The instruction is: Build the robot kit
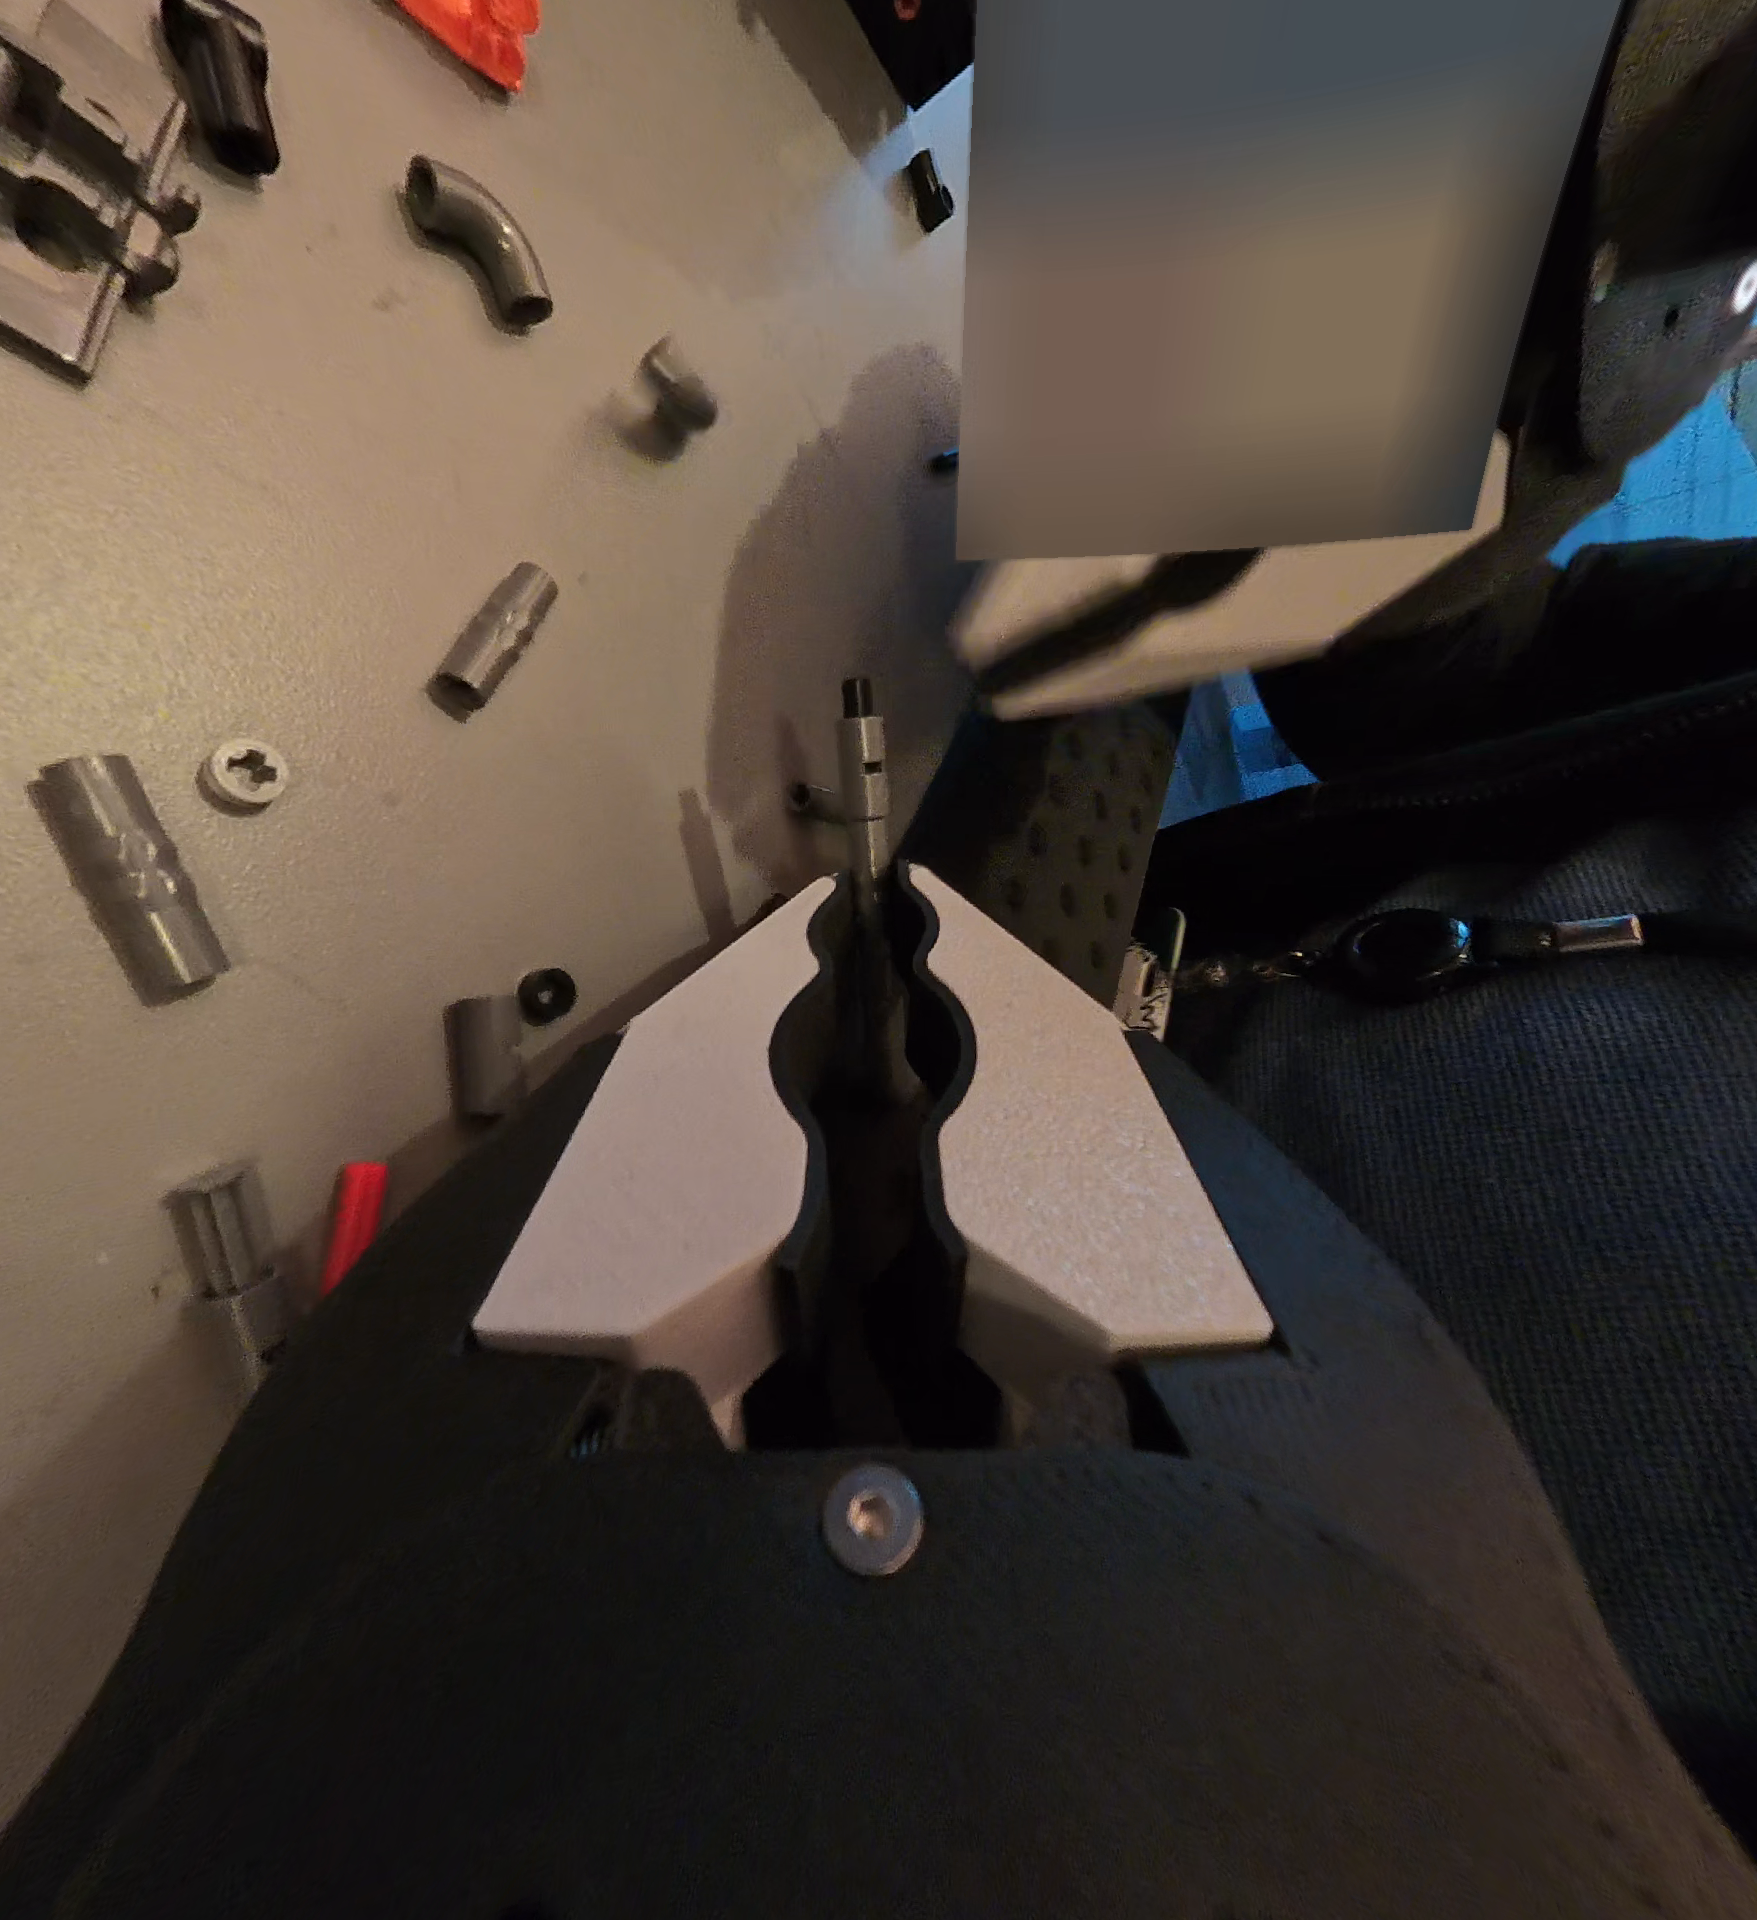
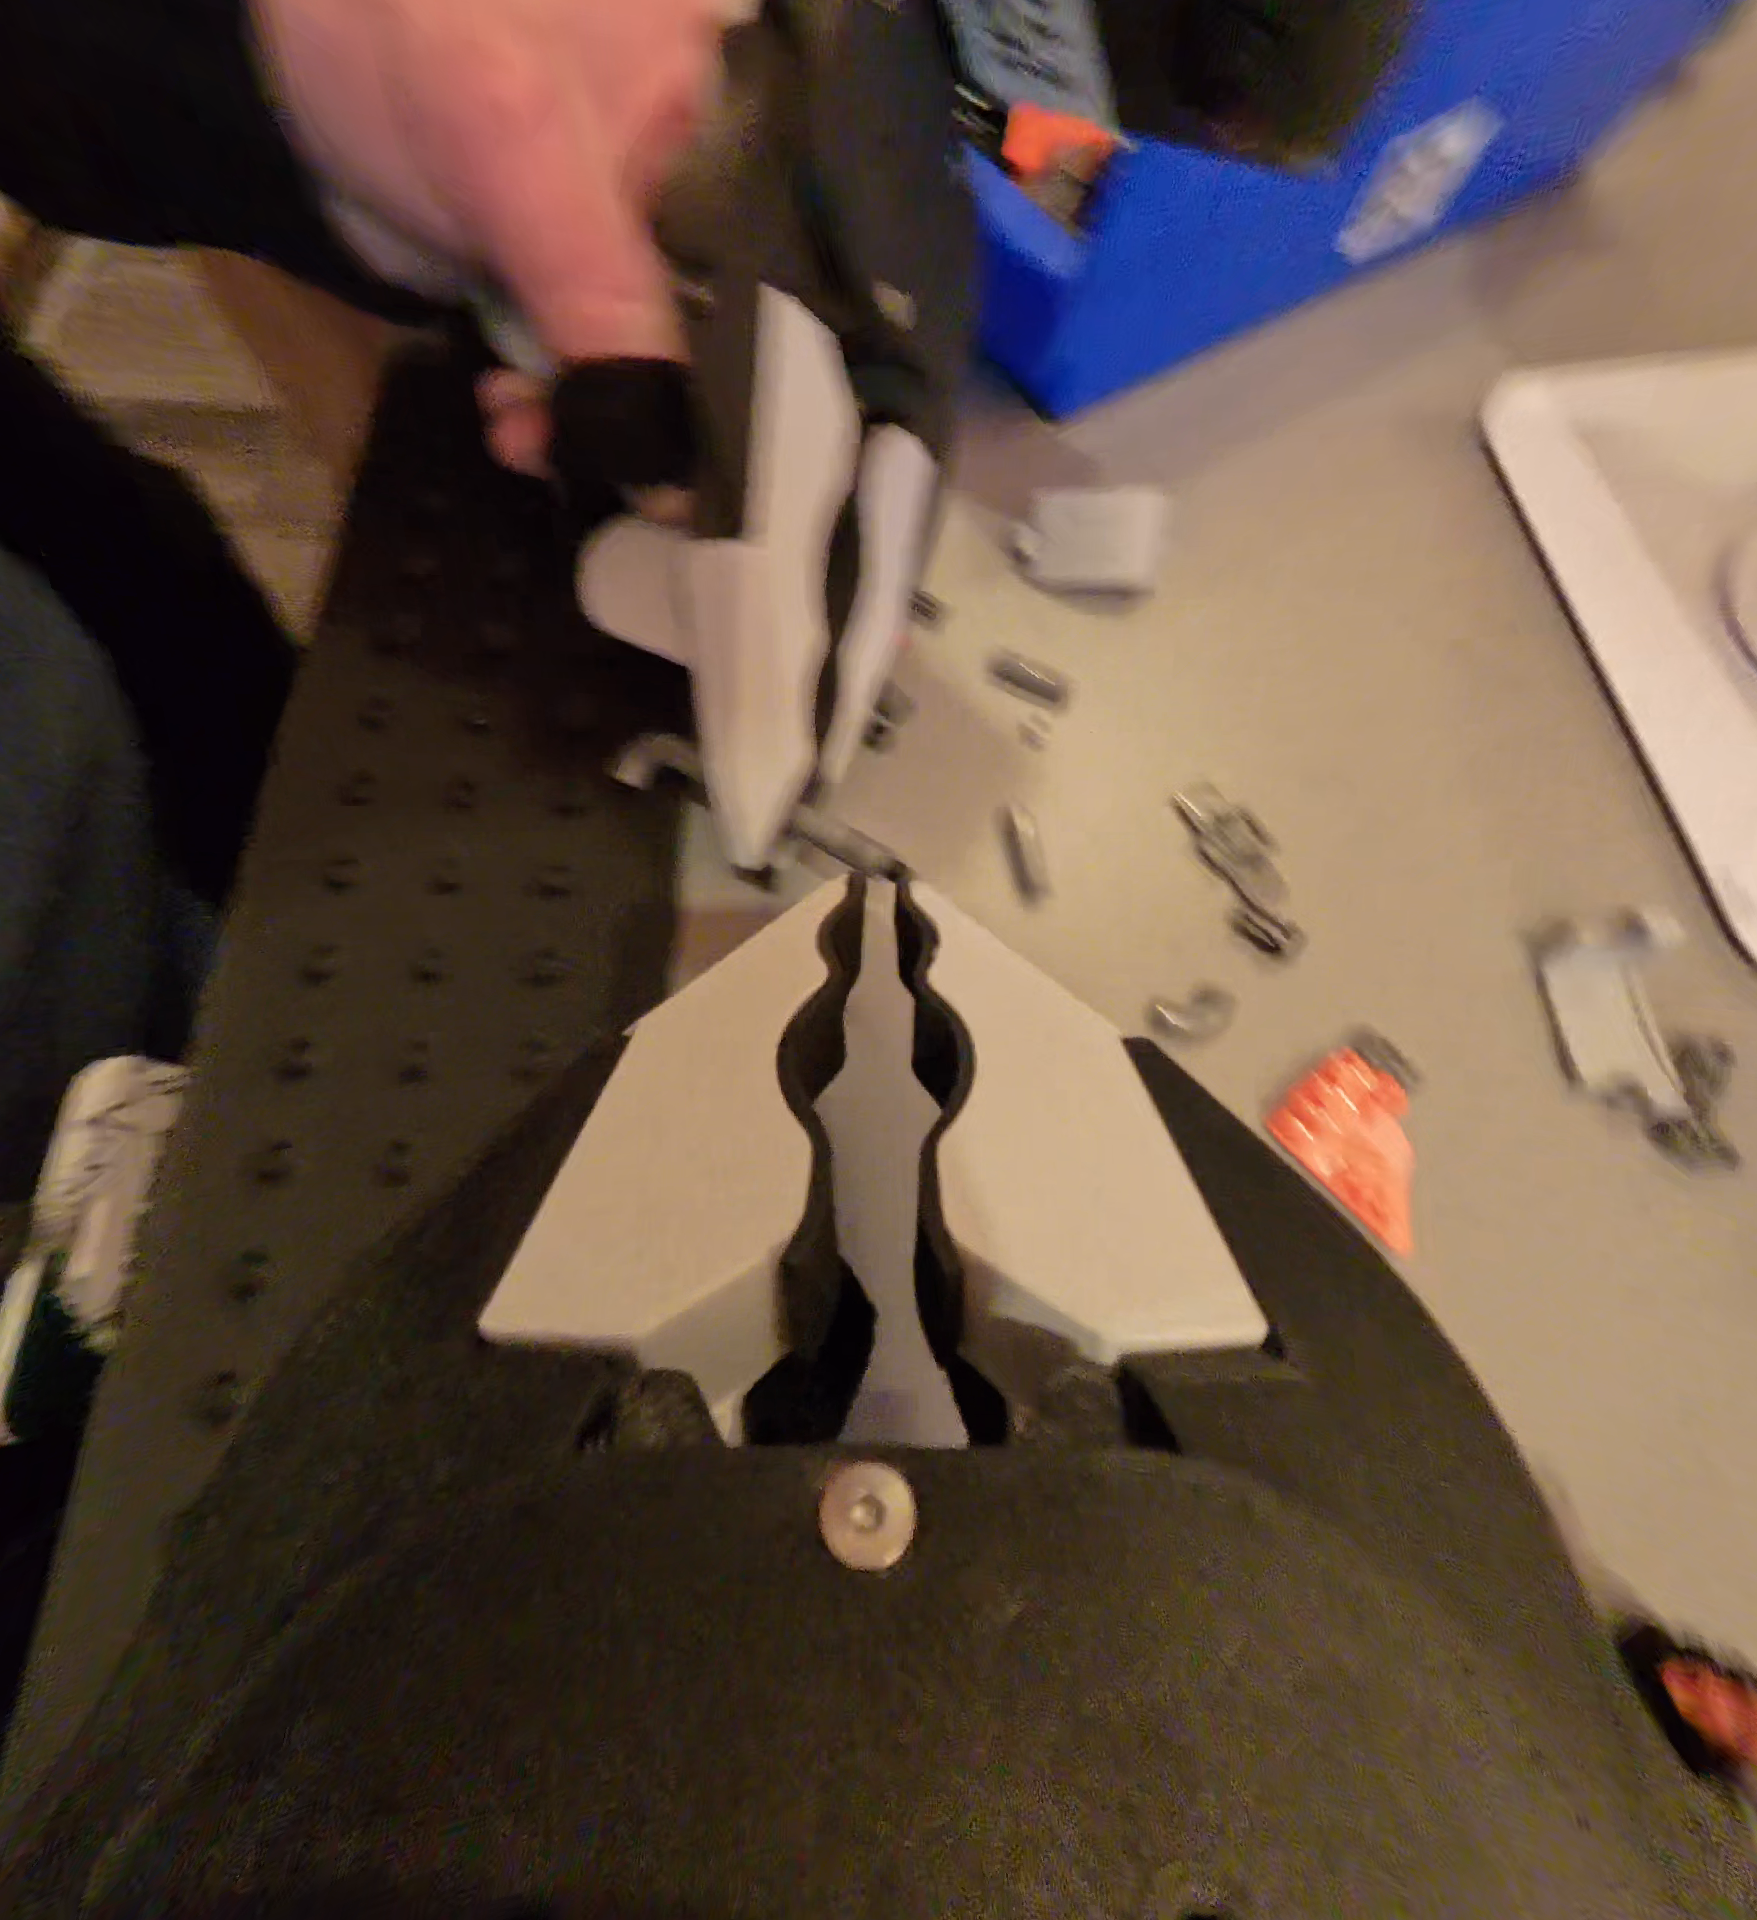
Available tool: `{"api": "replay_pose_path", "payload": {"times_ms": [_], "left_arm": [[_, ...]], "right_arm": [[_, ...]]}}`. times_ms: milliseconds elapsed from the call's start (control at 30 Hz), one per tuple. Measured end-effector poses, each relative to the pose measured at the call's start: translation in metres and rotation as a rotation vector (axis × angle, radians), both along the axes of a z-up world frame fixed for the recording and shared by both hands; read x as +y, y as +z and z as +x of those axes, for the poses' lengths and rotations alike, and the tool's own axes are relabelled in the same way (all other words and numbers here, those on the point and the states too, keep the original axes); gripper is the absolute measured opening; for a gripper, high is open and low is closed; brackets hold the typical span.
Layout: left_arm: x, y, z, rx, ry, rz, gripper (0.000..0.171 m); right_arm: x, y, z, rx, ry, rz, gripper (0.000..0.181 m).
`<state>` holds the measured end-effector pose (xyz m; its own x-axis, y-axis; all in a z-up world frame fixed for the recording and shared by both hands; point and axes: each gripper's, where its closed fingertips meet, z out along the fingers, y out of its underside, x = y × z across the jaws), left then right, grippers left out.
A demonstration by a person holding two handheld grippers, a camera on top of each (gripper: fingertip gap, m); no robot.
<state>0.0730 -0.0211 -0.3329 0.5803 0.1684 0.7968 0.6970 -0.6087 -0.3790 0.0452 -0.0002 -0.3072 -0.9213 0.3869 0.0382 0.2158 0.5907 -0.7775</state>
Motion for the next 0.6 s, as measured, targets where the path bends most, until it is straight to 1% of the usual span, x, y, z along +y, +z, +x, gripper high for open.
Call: {"api": "replay_pose_path", "payload": {"times_ms": [67,133,200,300,333,400,533,600], "left_arm": [[0.0,-0.003,-0.003,0.029,0.008,-0.022,0.004],[0.002,-0.002,-0.001,0.012,0.007,-0.02,0.003],[0.004,-0.003,-0.002,0.012,0.014,-0.025,0.003],[0.004,-0.003,-0.006,0.022,0.023,-0.042,0.003],[0.005,-0.005,-0.006,0.03,0.017,-0.058,0.003],[0.008,-0.005,-0.005,0.042,0.003,-0.074,0.004],[0.019,-0.007,-0.004,0.038,-0.031,-0.09,0.004],[0.024,-0.007,-0.009,0.067,-0.035,-0.096,0.004]], "right_arm": [[0.02,-0.004,-0.02,0.011,-0.126,0.028,0.004],[0.035,-0.019,-0.029,0.002,-0.214,0.107,0.012],[0.047,-0.028,-0.031,0.017,-0.275,0.146,0.012],[0.069,-0.028,-0.031,0.006,-0.378,0.149,0.012],[0.073,-0.031,-0.028,-0.02,-0.394,0.135,0.015],[0.08,-0.041,-0.025,-0.047,-0.42,0.158,0.025],[0.082,-0.047,-0.025,-0.053,-0.457,0.177,0.026],[0.083,-0.047,-0.024,-0.052,-0.46,0.174,0.017]]}}
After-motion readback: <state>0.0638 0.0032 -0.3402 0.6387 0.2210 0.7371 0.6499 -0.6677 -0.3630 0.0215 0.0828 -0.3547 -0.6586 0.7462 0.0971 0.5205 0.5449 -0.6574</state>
